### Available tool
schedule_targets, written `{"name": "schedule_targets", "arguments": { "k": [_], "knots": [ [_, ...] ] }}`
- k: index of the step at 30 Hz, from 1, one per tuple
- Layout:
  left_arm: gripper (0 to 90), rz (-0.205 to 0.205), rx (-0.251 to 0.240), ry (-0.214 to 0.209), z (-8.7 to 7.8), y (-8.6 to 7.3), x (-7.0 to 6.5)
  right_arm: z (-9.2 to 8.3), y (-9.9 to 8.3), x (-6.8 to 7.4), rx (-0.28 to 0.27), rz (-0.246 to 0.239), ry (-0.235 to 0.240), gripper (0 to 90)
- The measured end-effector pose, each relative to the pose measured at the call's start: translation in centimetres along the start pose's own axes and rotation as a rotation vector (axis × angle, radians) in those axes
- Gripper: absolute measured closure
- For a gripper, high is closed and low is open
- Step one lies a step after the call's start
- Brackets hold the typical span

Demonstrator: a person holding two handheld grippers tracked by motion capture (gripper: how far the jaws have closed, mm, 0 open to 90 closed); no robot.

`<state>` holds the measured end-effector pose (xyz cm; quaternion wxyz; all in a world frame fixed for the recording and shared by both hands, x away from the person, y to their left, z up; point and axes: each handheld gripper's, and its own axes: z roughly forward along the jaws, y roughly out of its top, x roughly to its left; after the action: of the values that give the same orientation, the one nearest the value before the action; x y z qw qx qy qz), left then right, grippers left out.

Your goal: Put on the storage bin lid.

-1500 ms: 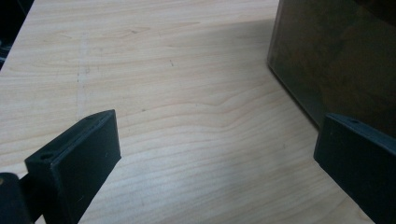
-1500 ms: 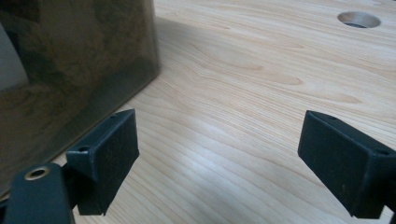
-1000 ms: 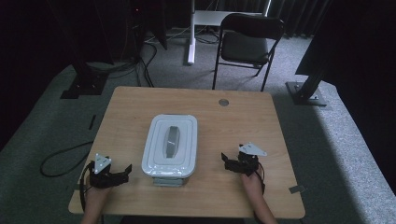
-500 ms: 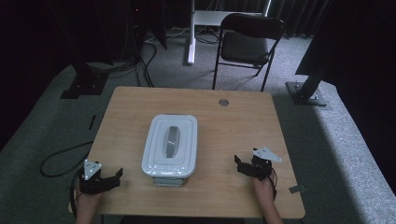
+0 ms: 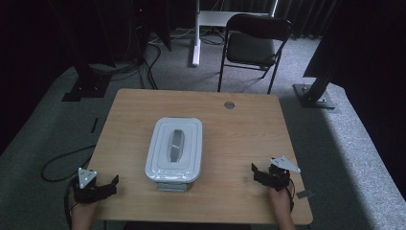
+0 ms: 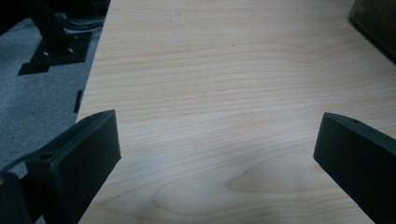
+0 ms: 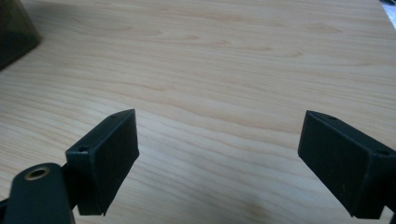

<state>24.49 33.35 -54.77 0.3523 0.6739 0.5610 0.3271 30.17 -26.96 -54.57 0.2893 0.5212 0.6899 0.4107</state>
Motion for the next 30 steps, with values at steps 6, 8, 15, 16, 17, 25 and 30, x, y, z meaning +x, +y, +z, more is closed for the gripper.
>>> {"name": "schedule_targets", "arguments": {
  "k": [6, 8, 15, 16, 17, 25, 30],
  "knots": [
    [1.2, -0.015, 0.021, 0.017, 0.0, -0.4, 0.4, -0.6, -0.5, -0.7, 0.001, 0.035, -0.055, 11.5],
    [1.2, -0.015, 0.026, 0.027, -0.1, -0.4, 0.4, -0.8, -0.7, -0.9, 0.004, 0.042, -0.07, 11.5],
    [1.2, -0.037, 0.053, 0.073, -0.4, -0.9, 0.8, -1.6, -1.7, -2.0, 0.046, 0.046, -0.116, 11.6],
    [1.3, -0.042, 0.047, 0.081, -0.5, -0.9, 0.9, -1.7, -1.9, -2.2, 0.051, 0.049, -0.117, 11.5],
    [1.3, -0.045, 0.045, 0.093, -0.6, -0.9, 0.9, -1.9, -2.1, -2.4, 0.056, 0.054, -0.123, 11.6],
    [1.2, -0.065, 0.022, 0.152, -1.6, -1.1, 1.1, -3.1, -3.1, -3.7, 0.095, 0.087, -0.167, 11.5],
    [1.3, -0.111, 0.005, 0.182, -2.2, -1.6, 1.7, -3.6, -3.7, -4.6, 0.08, 0.116, -0.159, 11.6]
  ]
}}
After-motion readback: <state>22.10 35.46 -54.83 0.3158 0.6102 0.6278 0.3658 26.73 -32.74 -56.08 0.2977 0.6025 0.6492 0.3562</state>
